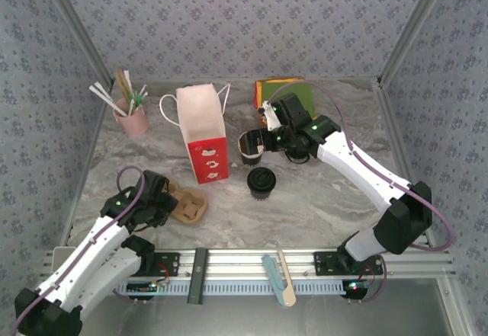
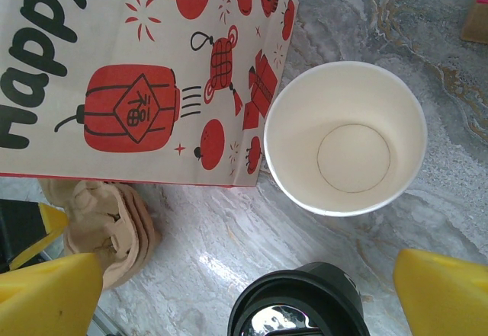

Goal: Pack the takeout coffee

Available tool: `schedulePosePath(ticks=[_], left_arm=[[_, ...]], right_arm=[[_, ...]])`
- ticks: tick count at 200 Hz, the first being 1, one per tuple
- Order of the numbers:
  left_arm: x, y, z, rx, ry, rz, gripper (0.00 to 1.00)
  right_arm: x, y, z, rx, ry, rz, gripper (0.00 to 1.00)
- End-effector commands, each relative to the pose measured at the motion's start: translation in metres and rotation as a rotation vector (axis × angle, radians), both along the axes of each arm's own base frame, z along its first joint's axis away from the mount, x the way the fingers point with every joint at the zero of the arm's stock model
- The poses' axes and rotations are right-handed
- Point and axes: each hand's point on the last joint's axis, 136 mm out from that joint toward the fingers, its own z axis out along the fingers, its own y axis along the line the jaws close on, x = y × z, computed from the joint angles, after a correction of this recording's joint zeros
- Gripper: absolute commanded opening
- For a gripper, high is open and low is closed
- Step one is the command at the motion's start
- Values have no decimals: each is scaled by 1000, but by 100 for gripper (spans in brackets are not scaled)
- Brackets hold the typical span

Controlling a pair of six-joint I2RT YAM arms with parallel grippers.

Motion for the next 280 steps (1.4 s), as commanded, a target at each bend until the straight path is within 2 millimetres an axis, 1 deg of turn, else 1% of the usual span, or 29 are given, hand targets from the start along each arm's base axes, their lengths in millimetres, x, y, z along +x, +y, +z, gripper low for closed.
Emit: schedulePosePath(ticks=[1, 19, 46, 86, 117, 159, 191, 223, 241, 251, 276, 280], left_arm=[[-3, -2, -1, -10, 0, -10, 33], [-4, -2, -4, -12, 4, -15, 33], [-3, -8, -8, -47, -5, -21, 31], [3, -11, -1, -72, -54, -17, 29], [6, -11, 4, -67, -68, -26, 29], [9, -16, 0, -81, -66, -37, 27], [13, -18, 2, -94, -94, -38, 27], [11, -15, -1, -83, -89, -34, 27], [8, -8, 1, -48, -78, -24, 28], [8, -6, 4, -35, -80, -25, 31], [10, 1, 18, 11, -93, -37, 36], [9, 3, 20, 24, -89, -38, 37]], right_arm=[[-2, 2, 1, 0, 3, 5, 100], [-2, 3, 1, 3, 3, 7, 100], [-1, 3, 2, 5, 2, 7, 100], [-2, 3, 1, 3, 5, 7, 100], [-2, 4, 2, 5, 2, 10, 100], [-2, 4, 3, 4, 3, 10, 100], [-2, 4, 2, 2, 5, 9, 100], [-3, 4, 3, 2, 2, 11, 100], [-4, 4, 5, -3, -6, 11, 100], [-5, 2, 9, -11, -23, 5, 100], [-7, -2, 18, -34, -80, -15, 100], [-7, -2, 21, -35, -91, -19, 99]])
